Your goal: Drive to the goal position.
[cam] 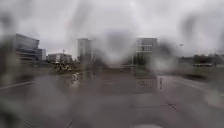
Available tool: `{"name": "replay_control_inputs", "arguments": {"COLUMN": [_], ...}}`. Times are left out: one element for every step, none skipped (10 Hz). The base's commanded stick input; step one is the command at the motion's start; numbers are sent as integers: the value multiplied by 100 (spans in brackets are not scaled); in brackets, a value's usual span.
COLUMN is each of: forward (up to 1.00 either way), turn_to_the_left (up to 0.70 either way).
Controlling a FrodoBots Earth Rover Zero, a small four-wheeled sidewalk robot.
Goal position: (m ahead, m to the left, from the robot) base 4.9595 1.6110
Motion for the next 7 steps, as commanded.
{"name": "replay_control_inputs", "arguments": {"forward": [8,7,7,7,7,7,7], "turn_to_the_left": [0,0,0,0,0,0,0]}}
